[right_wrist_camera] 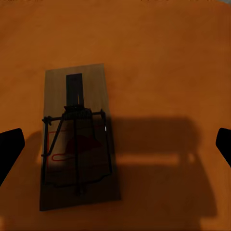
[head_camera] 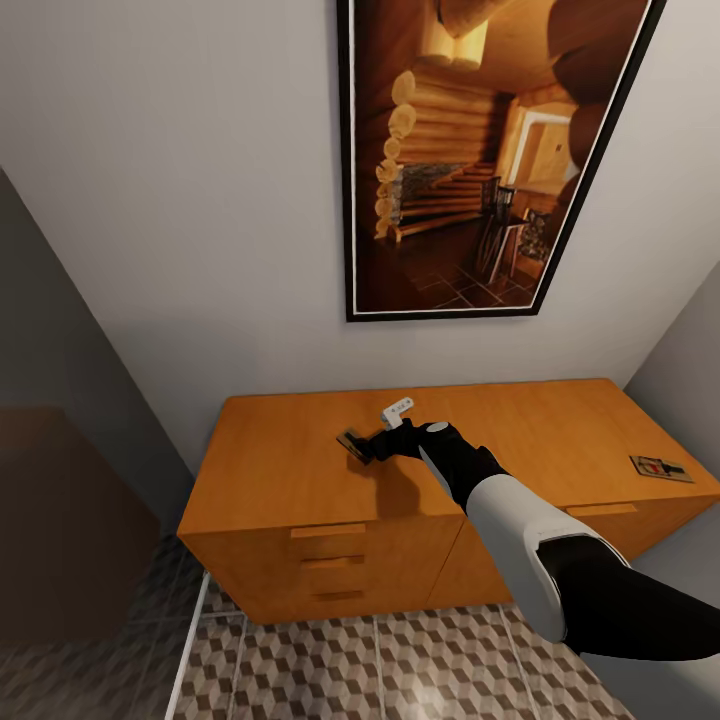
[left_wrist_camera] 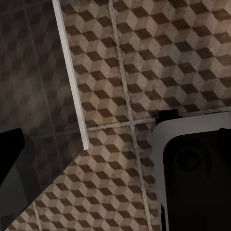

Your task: Take the four mousetraps from the cabinet in the bathroom and place them on the bathroom floor. Make sure all four end up on the same floor surface, and ensure that at least two of them are either under or directly next to the same bathroom sink.

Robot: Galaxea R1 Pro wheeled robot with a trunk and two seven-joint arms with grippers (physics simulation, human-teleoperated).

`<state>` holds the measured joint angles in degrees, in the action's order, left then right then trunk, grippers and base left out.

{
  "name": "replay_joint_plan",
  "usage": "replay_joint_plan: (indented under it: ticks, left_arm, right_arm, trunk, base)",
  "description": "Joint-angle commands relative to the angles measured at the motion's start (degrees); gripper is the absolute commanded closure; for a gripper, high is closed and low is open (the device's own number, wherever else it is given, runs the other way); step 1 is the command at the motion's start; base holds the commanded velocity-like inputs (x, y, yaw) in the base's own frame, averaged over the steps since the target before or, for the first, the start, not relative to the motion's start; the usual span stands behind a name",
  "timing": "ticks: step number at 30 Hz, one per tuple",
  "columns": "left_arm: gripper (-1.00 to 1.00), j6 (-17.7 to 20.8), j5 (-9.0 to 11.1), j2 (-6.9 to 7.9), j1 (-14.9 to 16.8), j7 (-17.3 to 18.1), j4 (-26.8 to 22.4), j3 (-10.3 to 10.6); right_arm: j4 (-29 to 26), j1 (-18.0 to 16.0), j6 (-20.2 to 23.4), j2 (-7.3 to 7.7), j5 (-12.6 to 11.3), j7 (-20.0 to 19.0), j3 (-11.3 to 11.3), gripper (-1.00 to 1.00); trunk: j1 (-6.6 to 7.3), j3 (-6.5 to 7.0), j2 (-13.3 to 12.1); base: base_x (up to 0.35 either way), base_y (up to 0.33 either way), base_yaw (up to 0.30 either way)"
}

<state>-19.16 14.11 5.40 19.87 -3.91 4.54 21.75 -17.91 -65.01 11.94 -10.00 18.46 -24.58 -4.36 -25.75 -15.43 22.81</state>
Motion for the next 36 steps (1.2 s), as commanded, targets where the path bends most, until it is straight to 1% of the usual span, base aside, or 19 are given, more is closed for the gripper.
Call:
replay_joint_plan:
  ticks: [1, 11, 22, 36]
  left_arm:
    - [-1.00, -0.35, 0.40, -0.04, 0.08, -0.04, 0.20, 0.49]
    - [-1.00, -0.35, 0.40, -0.04, 0.08, -0.04, 0.20, 0.49]
    - [-1.00, -0.35, 0.40, -0.04, 0.08, -0.04, 0.20, 0.49]
    - [-1.00, -0.35, 0.40, -0.04, 0.08, -0.04, 0.20, 0.49]
  right_arm:
    - [-0.12, -0.03, 0.27, 0.00, 0.44, -0.21, -0.03, -1.00]
    - [0.40, -0.03, 0.23, 0.00, 0.43, -0.21, -0.03, -1.00]
    - [0.60, -0.03, 0.21, 0.00, 0.44, -0.21, -0.03, -1.00]
    - [0.68, -0.03, 0.19, 0.00, 0.44, -0.21, -0.03, -1.00]
  trunk:
    - [-0.03, -0.10, 0.11]
    - [-0.03, -0.10, 0.11]
    - [-0.03, -0.10, 0.11]
    - [-0.03, -0.10, 0.11]
  base:
    - [0.004, -0.001, 0.000]
    - [0.001, 0.005, 0.000]
    - [0.000, 0.102, 0.000]
    - [0.000, 0.011, 0.000]
